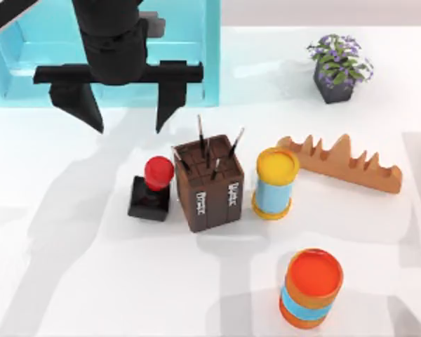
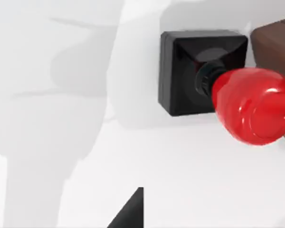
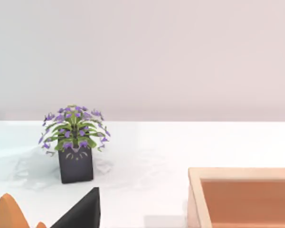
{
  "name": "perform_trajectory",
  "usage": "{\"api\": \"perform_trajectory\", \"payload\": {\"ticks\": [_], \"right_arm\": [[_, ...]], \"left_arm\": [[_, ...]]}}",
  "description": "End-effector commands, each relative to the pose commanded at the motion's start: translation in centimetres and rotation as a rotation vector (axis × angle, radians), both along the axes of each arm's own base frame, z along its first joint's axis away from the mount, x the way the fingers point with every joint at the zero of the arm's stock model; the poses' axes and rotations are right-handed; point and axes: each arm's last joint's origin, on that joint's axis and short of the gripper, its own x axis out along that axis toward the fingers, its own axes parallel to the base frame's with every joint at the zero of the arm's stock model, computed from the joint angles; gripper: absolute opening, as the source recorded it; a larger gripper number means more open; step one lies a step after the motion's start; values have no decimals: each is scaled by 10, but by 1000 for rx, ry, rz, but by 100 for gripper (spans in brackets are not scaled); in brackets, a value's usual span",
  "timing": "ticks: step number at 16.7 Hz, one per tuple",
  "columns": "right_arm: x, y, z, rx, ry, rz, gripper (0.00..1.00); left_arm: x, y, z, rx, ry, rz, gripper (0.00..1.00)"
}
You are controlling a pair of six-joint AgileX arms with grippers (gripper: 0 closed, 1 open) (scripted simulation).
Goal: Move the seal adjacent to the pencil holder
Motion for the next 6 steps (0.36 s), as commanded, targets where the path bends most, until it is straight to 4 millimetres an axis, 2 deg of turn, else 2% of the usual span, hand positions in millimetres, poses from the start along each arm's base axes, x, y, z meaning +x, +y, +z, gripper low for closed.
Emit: {"api": "perform_trajectory", "payload": {"ticks": [6], "right_arm": [[0,0,0,0,0,0,100]], "left_arm": [[0,0,0,0,0,0,100]]}}
